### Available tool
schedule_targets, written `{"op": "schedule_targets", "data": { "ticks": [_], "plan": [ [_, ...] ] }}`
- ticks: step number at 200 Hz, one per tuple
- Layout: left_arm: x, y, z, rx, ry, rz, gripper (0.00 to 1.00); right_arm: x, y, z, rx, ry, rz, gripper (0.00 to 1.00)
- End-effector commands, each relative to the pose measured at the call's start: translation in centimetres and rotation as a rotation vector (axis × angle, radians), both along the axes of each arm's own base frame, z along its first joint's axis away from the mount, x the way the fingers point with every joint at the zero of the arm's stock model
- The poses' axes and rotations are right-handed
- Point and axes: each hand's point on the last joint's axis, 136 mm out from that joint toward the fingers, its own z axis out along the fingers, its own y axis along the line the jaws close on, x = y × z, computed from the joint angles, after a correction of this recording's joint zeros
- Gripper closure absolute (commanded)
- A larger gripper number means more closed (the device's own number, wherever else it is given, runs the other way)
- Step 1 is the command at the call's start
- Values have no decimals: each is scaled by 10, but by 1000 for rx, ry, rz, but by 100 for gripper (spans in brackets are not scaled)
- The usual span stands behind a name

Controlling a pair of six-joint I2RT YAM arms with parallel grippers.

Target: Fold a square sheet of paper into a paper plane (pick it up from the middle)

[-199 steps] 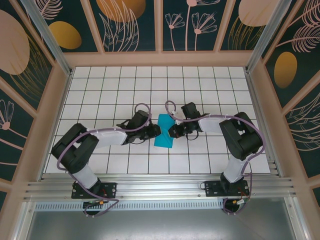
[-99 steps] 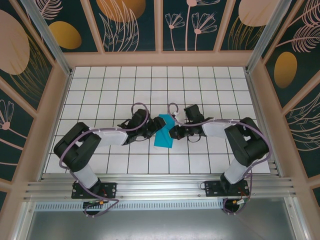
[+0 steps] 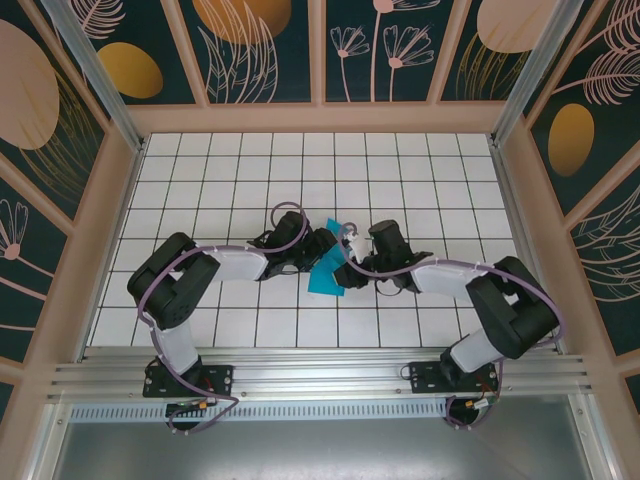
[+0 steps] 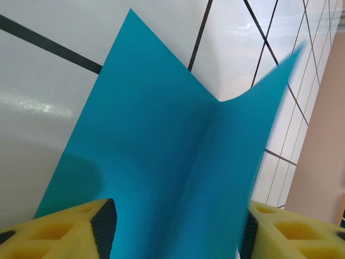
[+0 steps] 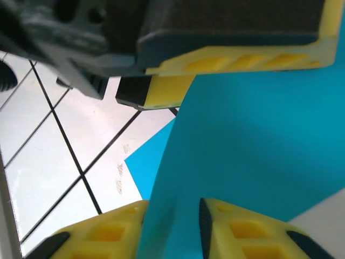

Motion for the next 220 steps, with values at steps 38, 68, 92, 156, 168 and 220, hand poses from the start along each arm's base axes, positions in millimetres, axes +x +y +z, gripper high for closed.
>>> {"op": "schedule_targets", "data": {
  "ticks": [38, 68, 92, 156, 168, 220],
  "plan": [
    [5, -2, 5, -6, -1, 10, 49, -9, -7, 18, 5, -302, -87, 63],
    [6, -2, 5, 6, -4, 5, 52, -3, -15, 25, -13, -390, -151, 63],
    [6, -2, 5, 7, -6, 4, 53, -3, -17, 25, -26, -418, -153, 66],
    [9, 1, 10, 35, -26, 7, 53, -10, -8, 27, 7, -396, -96, 89],
    [11, 2, 12, 49, -36, 7, 52, -11, -6, 27, 12, -378, -85, 91],
    [11, 15, 23, 104, -78, 26, 46, -13, -6, 25, 82, -258, -92, 100]
  ]
}}
